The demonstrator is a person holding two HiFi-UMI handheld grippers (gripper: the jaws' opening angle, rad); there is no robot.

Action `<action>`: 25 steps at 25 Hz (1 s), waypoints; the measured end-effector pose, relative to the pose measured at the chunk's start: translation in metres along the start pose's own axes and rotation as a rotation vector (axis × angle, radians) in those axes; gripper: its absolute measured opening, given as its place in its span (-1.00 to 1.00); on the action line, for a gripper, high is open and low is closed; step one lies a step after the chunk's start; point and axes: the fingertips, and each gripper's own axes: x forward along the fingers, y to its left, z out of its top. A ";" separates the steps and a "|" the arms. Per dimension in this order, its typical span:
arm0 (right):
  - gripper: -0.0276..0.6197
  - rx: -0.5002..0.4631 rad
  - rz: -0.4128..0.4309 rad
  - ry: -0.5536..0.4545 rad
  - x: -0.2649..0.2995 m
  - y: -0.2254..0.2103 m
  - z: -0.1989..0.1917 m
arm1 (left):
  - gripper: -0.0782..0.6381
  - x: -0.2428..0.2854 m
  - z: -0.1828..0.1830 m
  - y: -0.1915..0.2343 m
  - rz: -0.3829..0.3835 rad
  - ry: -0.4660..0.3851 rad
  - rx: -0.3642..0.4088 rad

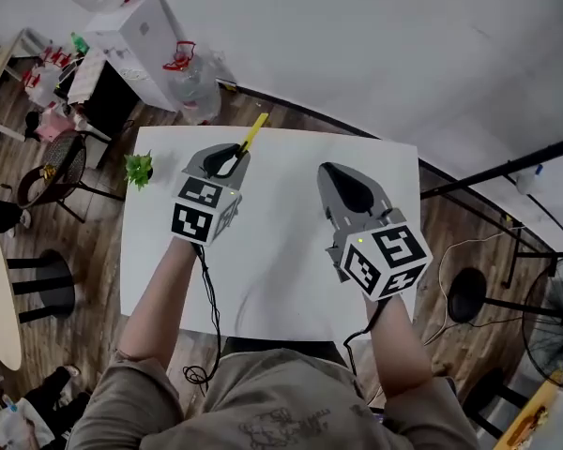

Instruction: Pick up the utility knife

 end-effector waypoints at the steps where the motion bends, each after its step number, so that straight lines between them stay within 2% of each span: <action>1: -0.82 -0.008 0.005 -0.011 -0.006 0.004 0.008 | -0.60 -0.010 0.007 -0.003 0.003 -0.014 0.002; 7: -0.82 -0.066 0.019 -0.055 -0.044 0.024 0.040 | -0.60 -0.074 0.040 -0.021 0.030 -0.086 0.022; 14: -0.82 -0.119 0.037 -0.102 -0.090 0.050 0.065 | -0.60 -0.140 0.059 -0.047 0.039 -0.148 0.054; 22: -0.82 -0.152 0.030 -0.098 -0.131 0.072 0.065 | -0.60 -0.196 0.072 -0.073 0.026 -0.201 0.093; 25: -0.83 -0.152 0.022 -0.092 -0.140 0.076 0.062 | -0.60 -0.211 0.069 -0.074 0.055 -0.221 0.071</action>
